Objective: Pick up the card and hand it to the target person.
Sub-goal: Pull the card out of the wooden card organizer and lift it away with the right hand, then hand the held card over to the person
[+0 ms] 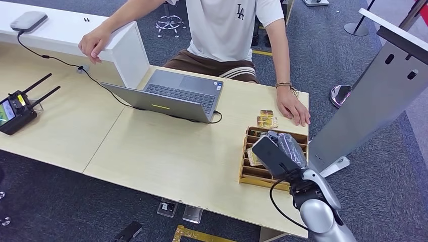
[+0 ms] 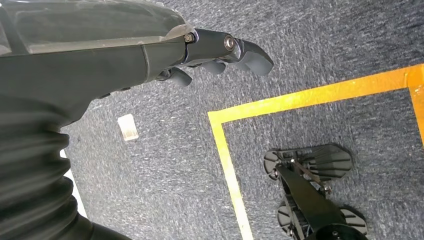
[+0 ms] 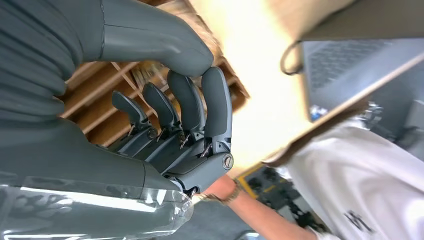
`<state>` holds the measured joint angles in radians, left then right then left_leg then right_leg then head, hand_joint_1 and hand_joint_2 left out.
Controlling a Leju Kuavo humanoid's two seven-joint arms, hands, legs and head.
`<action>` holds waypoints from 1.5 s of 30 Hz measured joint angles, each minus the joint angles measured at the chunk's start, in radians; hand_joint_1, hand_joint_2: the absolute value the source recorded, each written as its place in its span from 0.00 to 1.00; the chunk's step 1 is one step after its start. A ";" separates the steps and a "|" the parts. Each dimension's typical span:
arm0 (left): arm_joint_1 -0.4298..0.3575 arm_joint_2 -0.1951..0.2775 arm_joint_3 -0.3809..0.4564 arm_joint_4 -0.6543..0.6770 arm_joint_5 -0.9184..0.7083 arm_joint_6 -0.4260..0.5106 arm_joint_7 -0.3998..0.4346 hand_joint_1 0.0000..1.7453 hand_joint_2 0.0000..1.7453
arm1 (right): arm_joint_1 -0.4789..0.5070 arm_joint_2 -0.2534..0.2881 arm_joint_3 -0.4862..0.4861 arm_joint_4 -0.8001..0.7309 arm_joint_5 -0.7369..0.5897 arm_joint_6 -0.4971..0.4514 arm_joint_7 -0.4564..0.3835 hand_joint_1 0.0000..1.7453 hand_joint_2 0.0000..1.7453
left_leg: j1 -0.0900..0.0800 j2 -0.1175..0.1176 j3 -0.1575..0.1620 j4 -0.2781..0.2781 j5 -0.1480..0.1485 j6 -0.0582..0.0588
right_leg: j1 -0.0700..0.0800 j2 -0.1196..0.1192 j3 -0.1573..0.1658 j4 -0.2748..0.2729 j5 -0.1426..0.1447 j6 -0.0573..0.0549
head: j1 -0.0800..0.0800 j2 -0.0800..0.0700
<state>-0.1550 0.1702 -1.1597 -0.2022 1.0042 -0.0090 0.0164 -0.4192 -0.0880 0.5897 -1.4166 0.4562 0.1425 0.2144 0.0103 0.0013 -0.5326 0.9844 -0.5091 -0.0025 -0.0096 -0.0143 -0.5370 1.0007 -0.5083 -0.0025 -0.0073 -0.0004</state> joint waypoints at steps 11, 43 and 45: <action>0.003 0.001 0.000 0.000 0.007 0.000 -0.009 0.00 1.00 | -0.026 -0.059 -0.039 -0.172 -0.115 0.011 -0.042 0.88 1.00 | 0.000 0.000 0.000 0.000 0.000 0.000 | 0.000 0.000 0.000 0.000 0.000 0.000 | 0.000 0.000; -0.005 0.001 0.000 0.005 0.013 -0.006 -0.018 0.00 1.00 | -0.071 -0.062 -0.040 -0.202 -0.139 0.002 -0.063 0.88 1.00 | 0.000 0.000 0.000 0.000 0.000 0.000 | 0.000 0.000 0.000 0.000 0.000 0.000 | 0.000 0.000; -0.005 0.001 0.000 0.006 0.014 -0.006 -0.020 0.00 1.00 | -0.071 -0.062 -0.040 -0.202 -0.139 0.002 -0.064 0.88 1.00 | 0.000 0.000 0.000 0.000 0.000 0.000 | 0.000 0.000 0.000 0.000 0.000 0.000 | 0.000 0.000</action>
<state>-0.1595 0.1717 -1.1597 -0.1966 1.0185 -0.0153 -0.0037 -0.4906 -0.1501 0.5501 -1.6187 0.3170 0.1442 0.1505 0.0103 0.0012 -0.5330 0.9846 -0.5091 -0.0025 -0.0096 -0.0143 -0.5370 1.0007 -0.5083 -0.0025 -0.0072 -0.0004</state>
